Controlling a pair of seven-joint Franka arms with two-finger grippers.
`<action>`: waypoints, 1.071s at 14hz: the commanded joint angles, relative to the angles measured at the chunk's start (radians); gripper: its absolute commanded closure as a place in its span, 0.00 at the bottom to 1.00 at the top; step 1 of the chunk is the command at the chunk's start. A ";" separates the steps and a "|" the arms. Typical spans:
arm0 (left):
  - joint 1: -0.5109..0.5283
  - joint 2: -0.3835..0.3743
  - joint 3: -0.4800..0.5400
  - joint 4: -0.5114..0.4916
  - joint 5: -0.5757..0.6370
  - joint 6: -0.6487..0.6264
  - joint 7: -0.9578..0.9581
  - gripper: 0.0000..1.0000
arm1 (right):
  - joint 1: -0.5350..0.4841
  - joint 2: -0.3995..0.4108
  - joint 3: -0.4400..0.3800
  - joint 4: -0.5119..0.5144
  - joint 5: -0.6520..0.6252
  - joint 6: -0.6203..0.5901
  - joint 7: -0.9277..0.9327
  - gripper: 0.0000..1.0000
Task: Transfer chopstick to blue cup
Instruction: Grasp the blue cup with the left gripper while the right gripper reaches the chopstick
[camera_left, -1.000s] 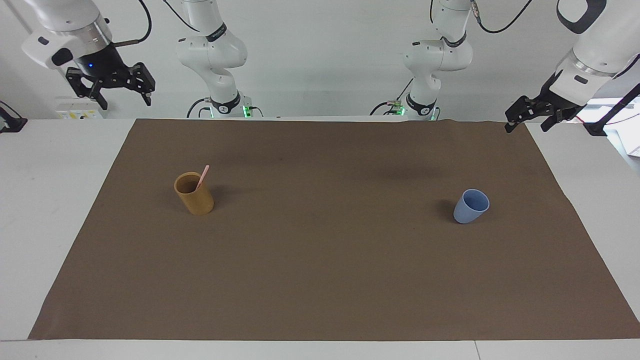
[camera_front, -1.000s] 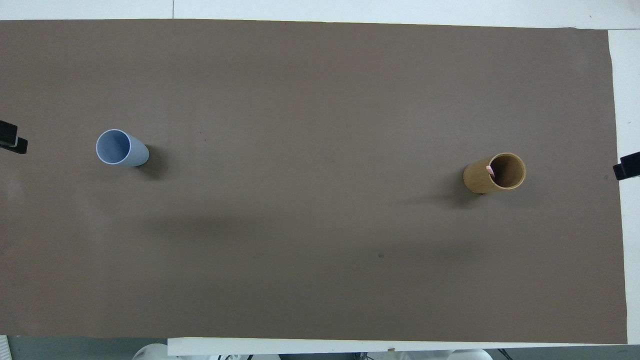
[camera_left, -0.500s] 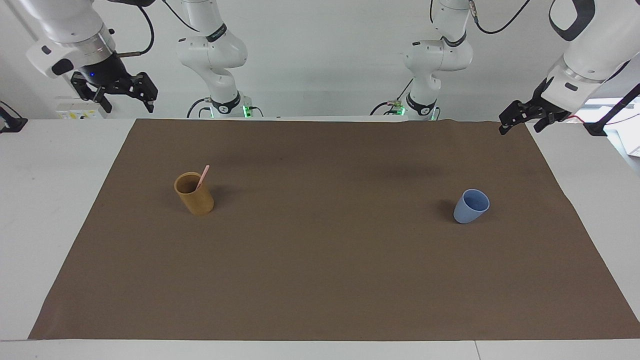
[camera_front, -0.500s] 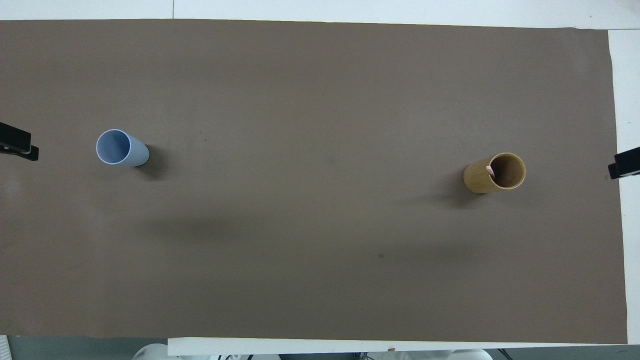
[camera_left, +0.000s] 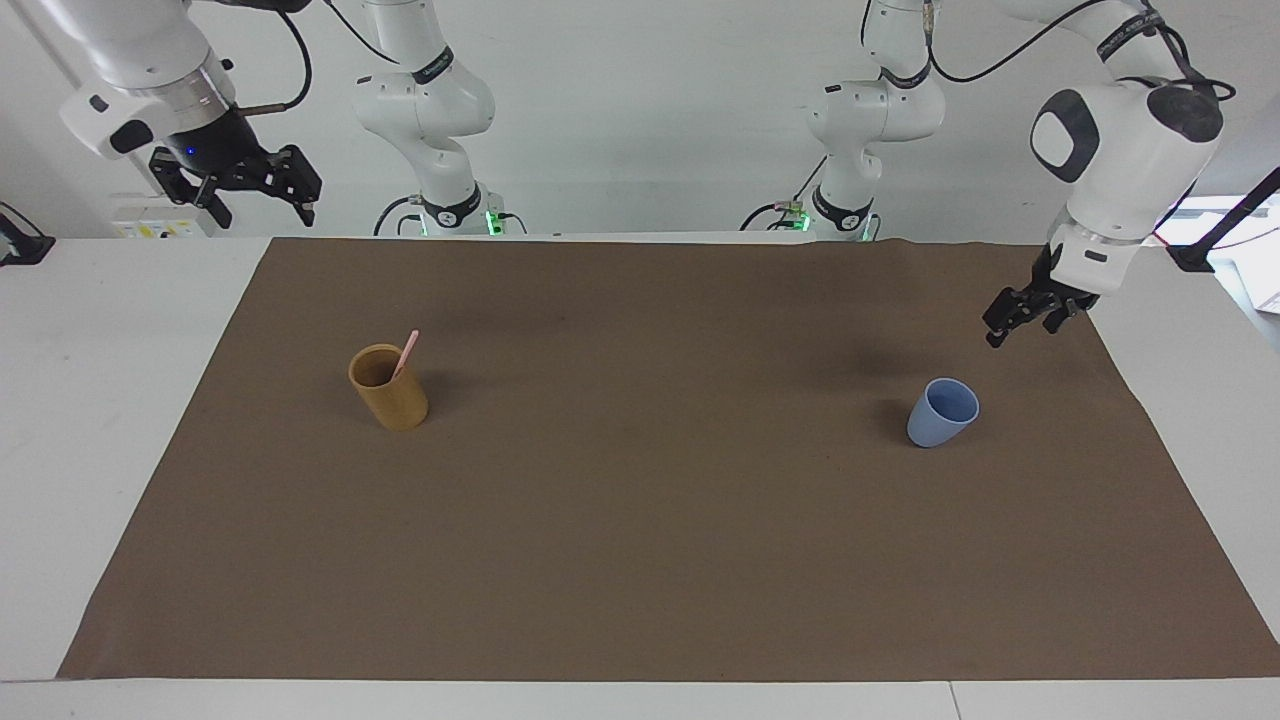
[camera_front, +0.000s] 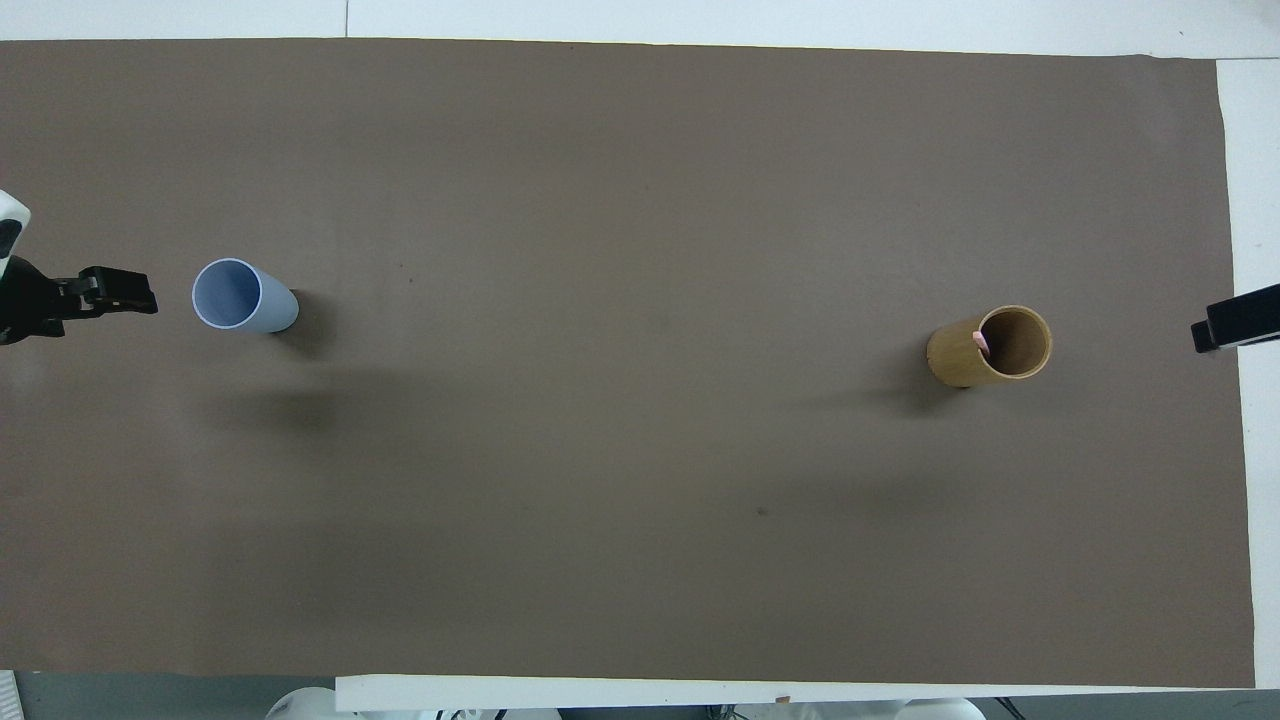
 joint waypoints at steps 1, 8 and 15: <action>-0.013 0.086 -0.006 -0.002 0.013 0.114 -0.114 0.04 | -0.009 -0.093 0.001 -0.193 0.034 0.192 -0.221 0.00; -0.027 0.139 -0.006 -0.002 0.013 0.122 -0.185 1.00 | -0.212 -0.067 -0.010 -0.408 0.512 0.348 -1.184 0.00; -0.154 0.159 -0.010 0.065 -0.047 0.085 -0.181 1.00 | -0.179 -0.061 -0.007 -0.639 0.896 0.492 -1.576 0.00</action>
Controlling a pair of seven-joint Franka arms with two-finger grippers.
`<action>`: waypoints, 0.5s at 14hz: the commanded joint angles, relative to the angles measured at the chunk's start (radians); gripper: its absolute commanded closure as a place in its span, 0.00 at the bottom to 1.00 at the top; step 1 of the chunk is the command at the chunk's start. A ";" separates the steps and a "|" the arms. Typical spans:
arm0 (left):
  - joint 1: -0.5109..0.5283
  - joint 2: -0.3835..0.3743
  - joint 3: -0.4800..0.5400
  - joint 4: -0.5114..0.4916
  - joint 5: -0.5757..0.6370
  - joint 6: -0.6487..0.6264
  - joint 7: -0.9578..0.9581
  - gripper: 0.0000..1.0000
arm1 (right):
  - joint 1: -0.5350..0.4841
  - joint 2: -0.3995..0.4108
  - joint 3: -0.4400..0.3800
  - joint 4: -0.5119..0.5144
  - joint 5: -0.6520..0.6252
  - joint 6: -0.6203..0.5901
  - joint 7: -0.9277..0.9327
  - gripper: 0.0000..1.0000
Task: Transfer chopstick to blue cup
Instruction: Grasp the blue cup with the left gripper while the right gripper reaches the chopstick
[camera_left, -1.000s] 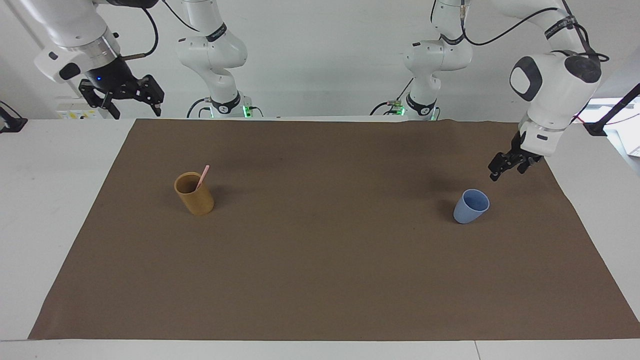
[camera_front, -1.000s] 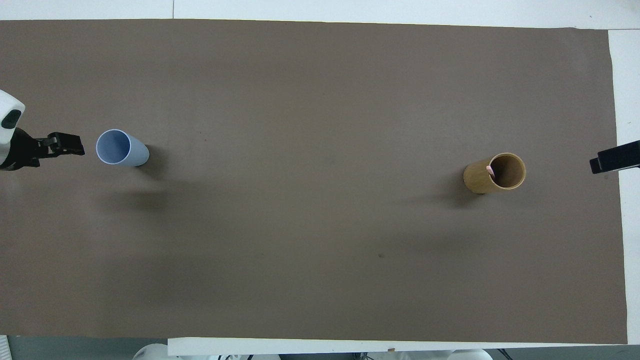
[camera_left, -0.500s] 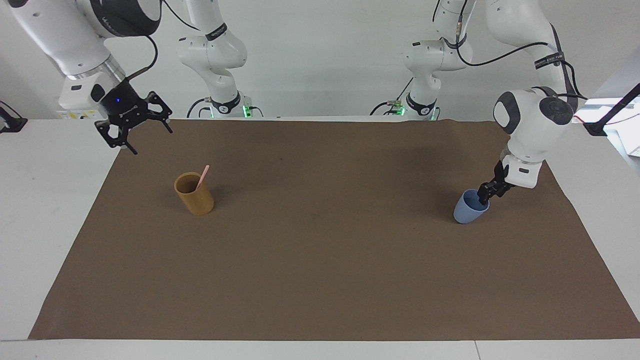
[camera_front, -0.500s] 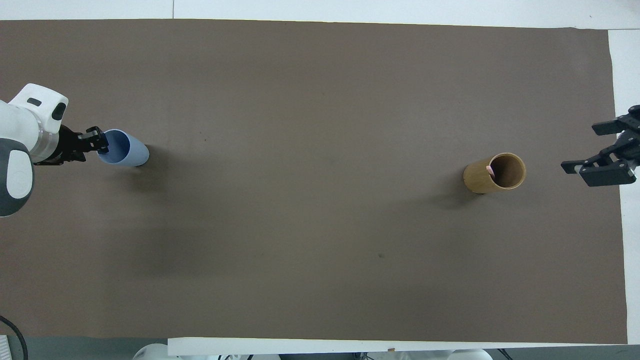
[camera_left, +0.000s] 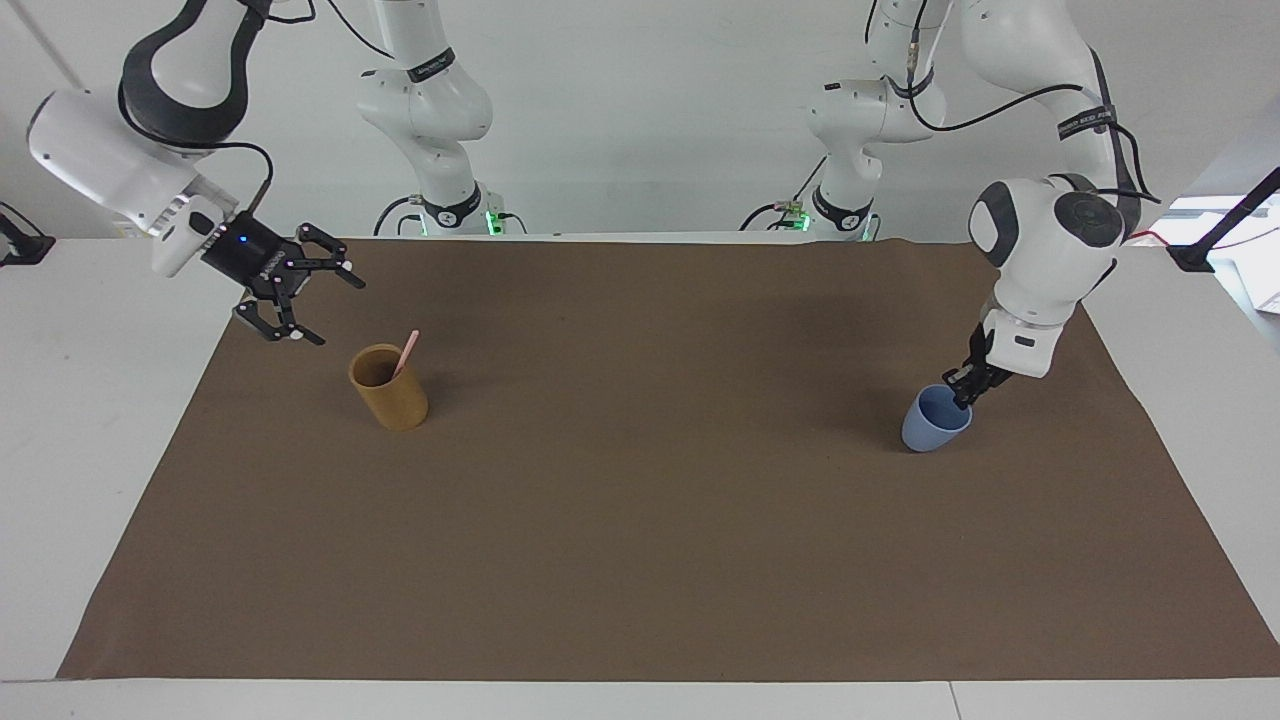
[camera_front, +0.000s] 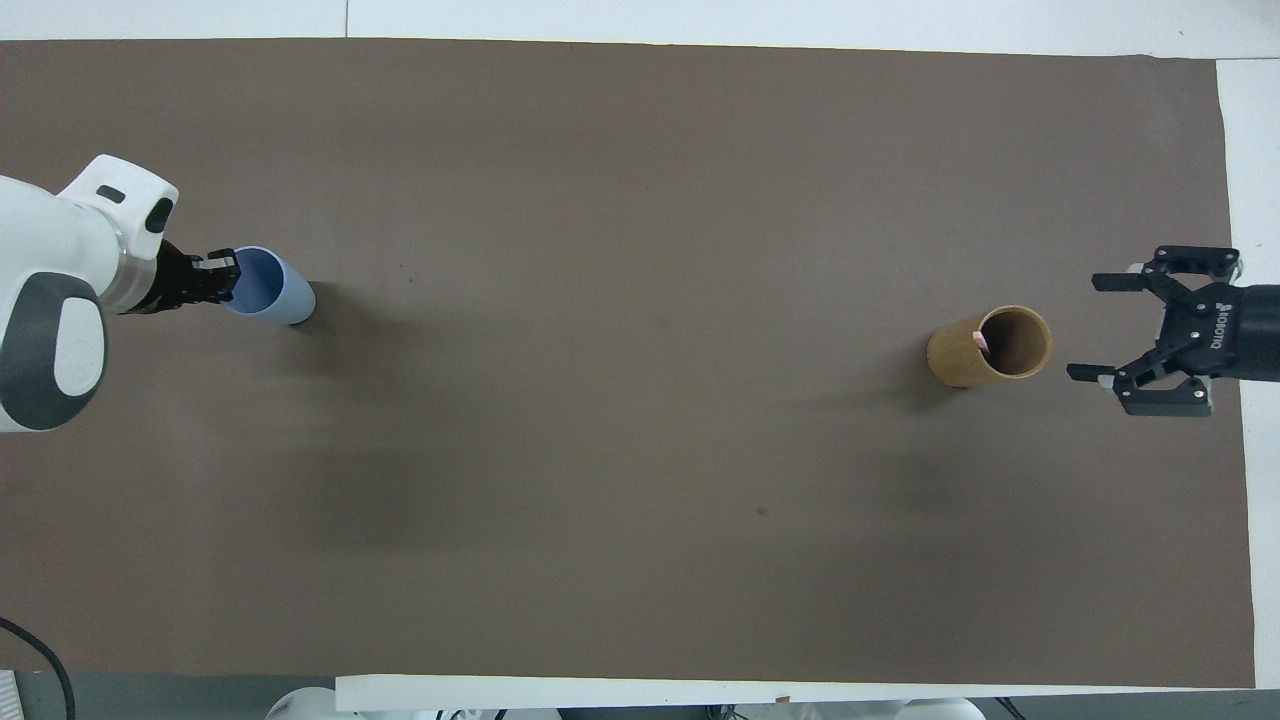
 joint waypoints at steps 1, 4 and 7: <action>-0.058 0.027 0.008 0.080 -0.038 -0.068 -0.025 1.00 | 0.062 -0.015 0.007 -0.080 0.094 0.100 -0.075 0.01; -0.238 0.038 0.010 0.116 -0.048 -0.098 -0.216 1.00 | 0.104 0.045 0.007 -0.087 0.171 0.133 -0.132 0.01; -0.447 0.013 0.007 0.093 -0.049 -0.119 -0.425 1.00 | 0.090 0.045 0.004 -0.104 0.171 0.098 -0.166 0.01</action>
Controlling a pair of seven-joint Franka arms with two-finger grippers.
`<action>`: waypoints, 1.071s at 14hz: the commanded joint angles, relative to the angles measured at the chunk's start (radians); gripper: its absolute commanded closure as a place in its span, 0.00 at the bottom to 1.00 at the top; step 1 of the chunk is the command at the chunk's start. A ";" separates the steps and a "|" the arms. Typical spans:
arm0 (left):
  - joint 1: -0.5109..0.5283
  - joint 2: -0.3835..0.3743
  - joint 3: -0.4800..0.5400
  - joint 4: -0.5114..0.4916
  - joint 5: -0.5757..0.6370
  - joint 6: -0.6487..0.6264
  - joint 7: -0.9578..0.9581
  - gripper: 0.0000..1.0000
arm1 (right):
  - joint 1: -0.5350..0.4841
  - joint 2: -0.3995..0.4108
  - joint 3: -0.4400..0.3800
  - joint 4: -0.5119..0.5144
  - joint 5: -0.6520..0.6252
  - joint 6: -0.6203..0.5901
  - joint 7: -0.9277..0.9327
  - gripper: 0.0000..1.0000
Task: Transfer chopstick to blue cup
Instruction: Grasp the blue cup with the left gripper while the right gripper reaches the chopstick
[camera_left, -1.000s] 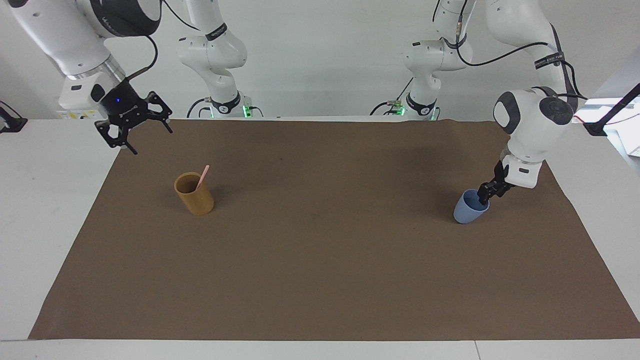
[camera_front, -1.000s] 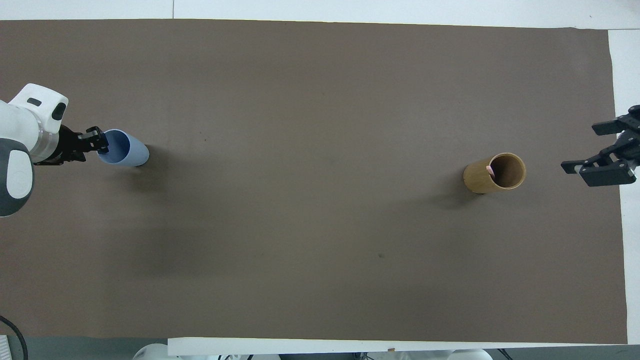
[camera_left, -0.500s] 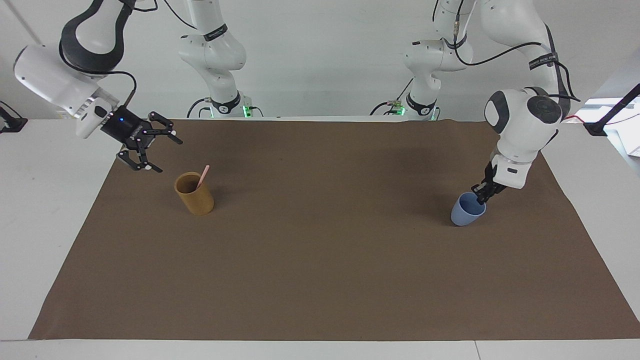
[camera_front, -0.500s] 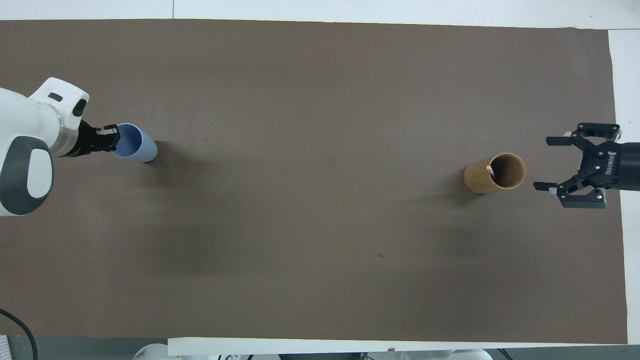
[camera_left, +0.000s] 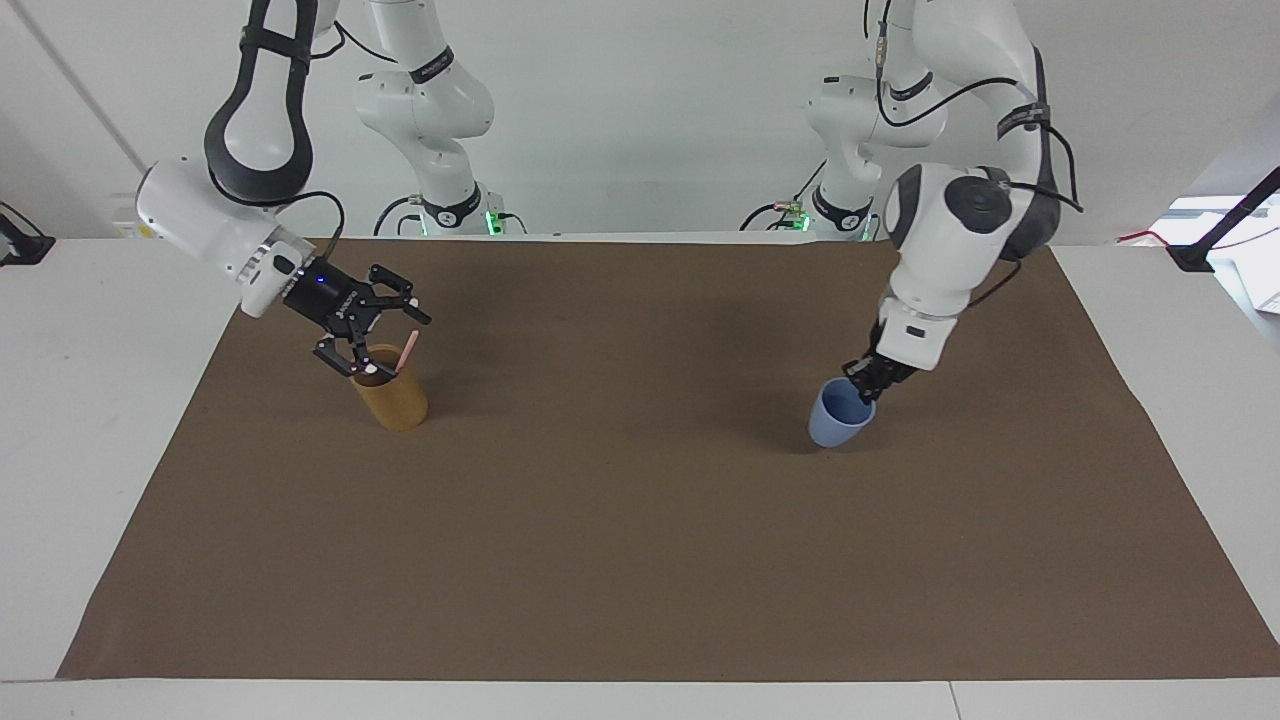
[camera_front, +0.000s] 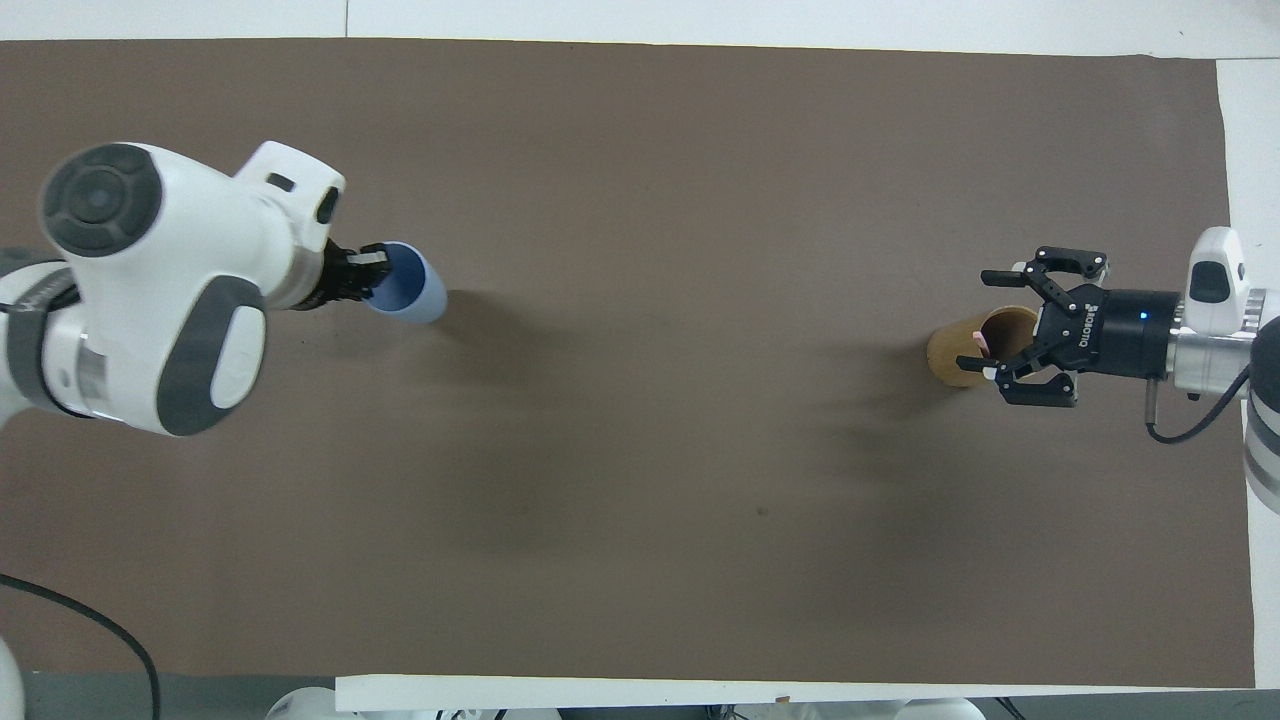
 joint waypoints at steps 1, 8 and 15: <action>-0.166 -0.008 0.015 -0.005 -0.007 -0.010 -0.169 1.00 | -0.028 -0.013 0.000 -0.026 0.025 -0.036 -0.063 0.01; -0.234 0.064 0.017 -0.008 -0.021 0.105 -0.259 0.91 | -0.052 -0.016 -0.001 -0.035 -0.048 -0.053 -0.085 0.24; -0.220 -0.003 0.031 0.055 -0.021 -0.055 -0.260 0.00 | -0.050 -0.016 -0.001 -0.035 -0.051 -0.051 -0.084 0.65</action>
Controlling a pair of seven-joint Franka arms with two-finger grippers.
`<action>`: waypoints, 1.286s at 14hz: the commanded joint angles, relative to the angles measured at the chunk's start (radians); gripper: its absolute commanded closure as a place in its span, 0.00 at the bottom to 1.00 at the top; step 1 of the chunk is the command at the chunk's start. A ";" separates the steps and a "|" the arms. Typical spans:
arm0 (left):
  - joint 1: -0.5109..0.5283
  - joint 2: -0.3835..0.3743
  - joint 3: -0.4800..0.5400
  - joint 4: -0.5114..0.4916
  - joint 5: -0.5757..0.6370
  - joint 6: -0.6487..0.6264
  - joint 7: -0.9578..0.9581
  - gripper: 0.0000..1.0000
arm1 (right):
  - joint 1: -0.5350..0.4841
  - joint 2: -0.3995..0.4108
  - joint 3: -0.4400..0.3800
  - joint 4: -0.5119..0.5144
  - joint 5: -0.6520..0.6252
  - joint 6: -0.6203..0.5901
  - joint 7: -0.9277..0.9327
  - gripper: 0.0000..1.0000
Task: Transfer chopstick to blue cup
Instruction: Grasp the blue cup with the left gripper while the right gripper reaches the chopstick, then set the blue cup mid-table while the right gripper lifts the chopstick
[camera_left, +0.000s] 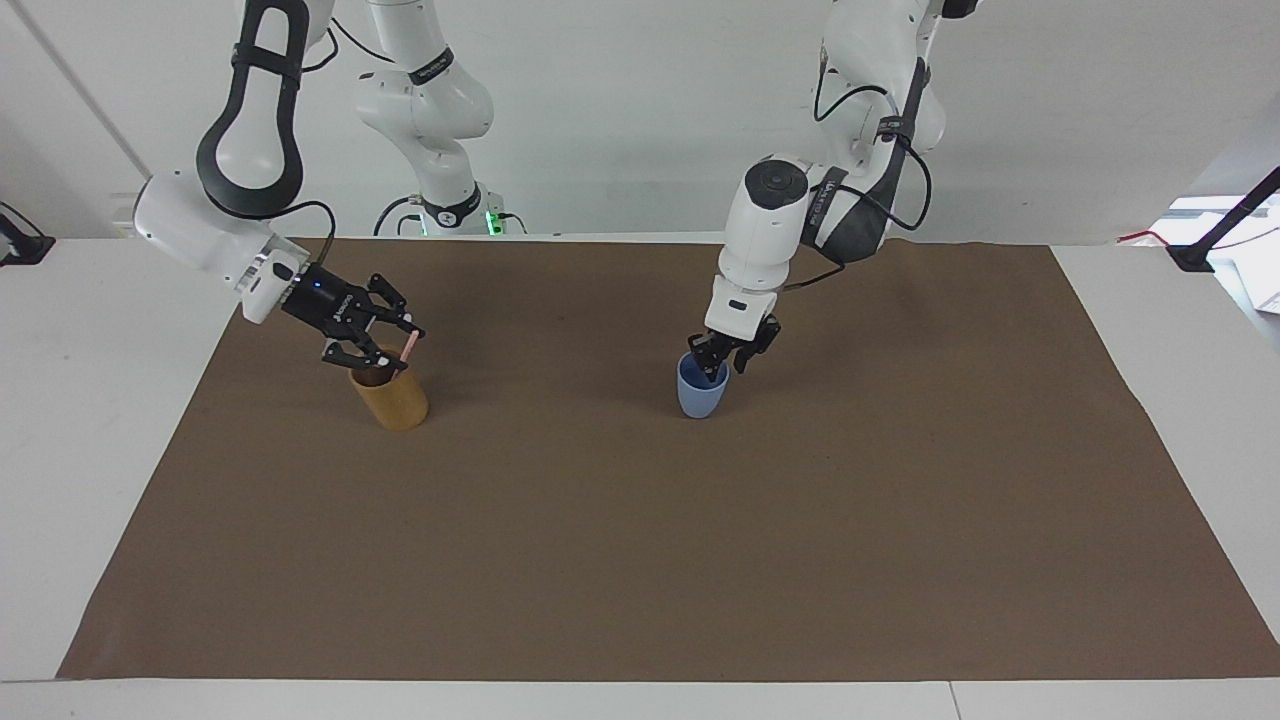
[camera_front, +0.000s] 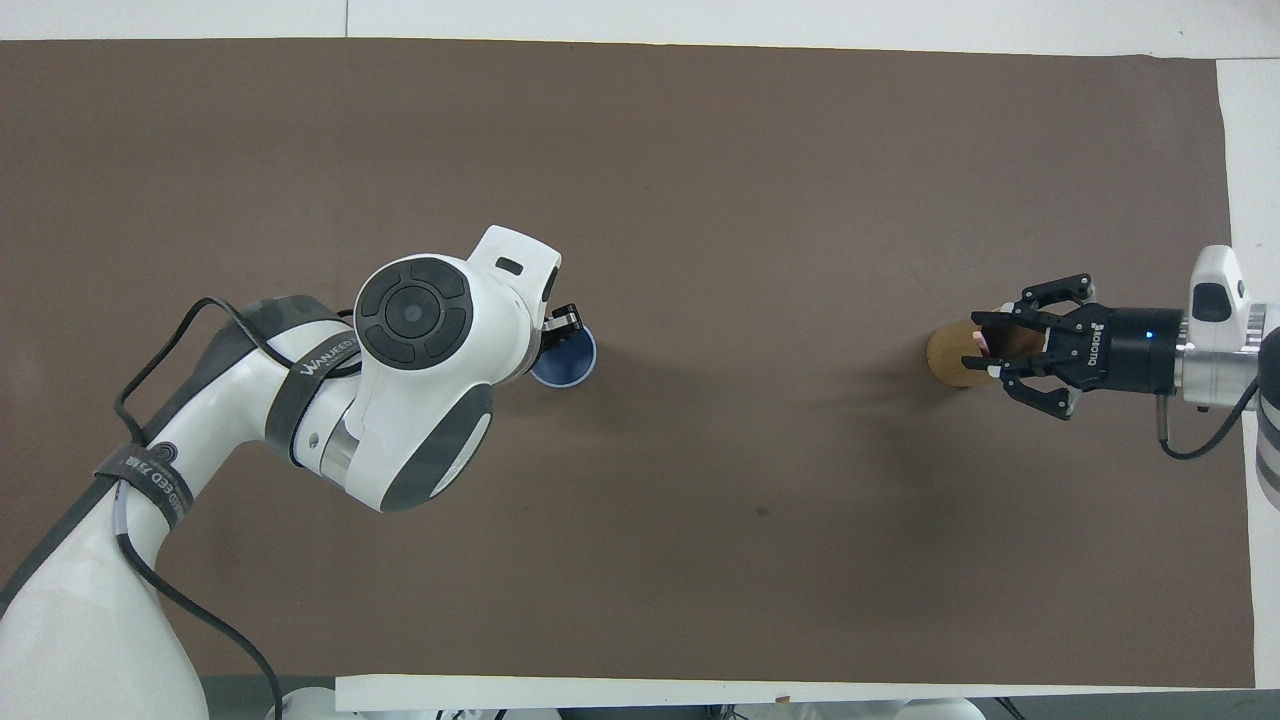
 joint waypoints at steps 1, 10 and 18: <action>0.033 -0.082 0.014 0.072 -0.011 -0.203 0.006 0.00 | -0.010 -0.020 0.003 -0.019 -0.010 -0.007 -0.011 0.77; 0.530 -0.210 0.012 0.318 0.086 -0.650 0.718 0.00 | 0.000 -0.072 0.014 0.310 -0.136 -0.235 0.322 1.00; 0.538 -0.214 0.012 0.306 0.084 -0.646 0.719 0.00 | 0.178 -0.097 0.322 0.457 -0.046 0.128 1.010 1.00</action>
